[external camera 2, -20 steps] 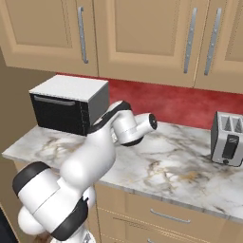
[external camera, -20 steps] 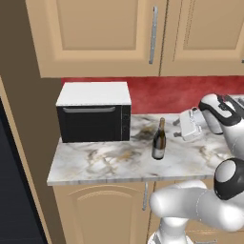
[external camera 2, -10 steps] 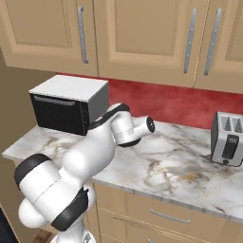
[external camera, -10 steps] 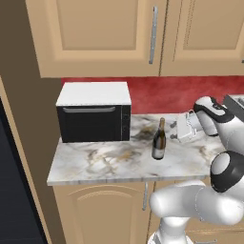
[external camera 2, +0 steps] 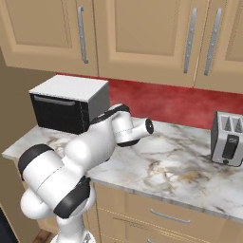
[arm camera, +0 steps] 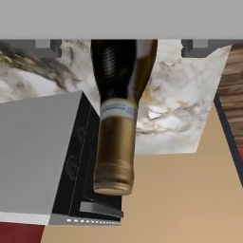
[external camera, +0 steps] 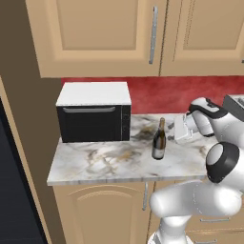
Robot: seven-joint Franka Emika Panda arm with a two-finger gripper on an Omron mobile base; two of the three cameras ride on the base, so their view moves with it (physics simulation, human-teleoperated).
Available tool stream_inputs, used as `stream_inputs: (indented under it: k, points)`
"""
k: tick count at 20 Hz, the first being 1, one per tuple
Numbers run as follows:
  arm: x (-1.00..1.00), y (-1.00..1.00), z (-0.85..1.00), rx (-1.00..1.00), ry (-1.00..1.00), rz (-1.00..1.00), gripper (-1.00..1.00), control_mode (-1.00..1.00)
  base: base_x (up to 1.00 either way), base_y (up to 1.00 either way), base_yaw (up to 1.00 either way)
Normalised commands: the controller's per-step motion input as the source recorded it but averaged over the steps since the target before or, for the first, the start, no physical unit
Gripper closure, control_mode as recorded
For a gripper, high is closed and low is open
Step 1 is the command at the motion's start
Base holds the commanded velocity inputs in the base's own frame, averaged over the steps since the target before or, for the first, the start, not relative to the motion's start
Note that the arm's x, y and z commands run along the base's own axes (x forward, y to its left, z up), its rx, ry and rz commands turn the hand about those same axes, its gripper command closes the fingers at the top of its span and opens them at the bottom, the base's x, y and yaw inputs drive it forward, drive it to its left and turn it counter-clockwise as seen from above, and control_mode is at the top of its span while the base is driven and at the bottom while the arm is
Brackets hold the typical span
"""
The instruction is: There is a wine glass and glass cup on the dining counter. Place the wine bottle next to the wine glass and the juice bottle next to the glass cup.
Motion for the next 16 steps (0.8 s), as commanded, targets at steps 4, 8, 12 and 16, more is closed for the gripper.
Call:
stream_inputs:
  k: [4,8,12,16]
  points:
    - [0.02,0.1,-0.08,0.0,0.0,0.0,-1.0,-1.0,0.0,0.0,0.0]
    - [-0.01,0.13,-0.03,0.01,0.0,0.0,-1.0,-1.0,0.0,0.0,0.0]
    - [-0.01,0.14,-0.01,0.01,0.0,0.0,-1.0,-1.0,0.0,0.0,0.0]
    - [0.0,0.11,-0.01,0.02,0.0,0.0,-1.0,-1.0,0.0,0.0,0.0]
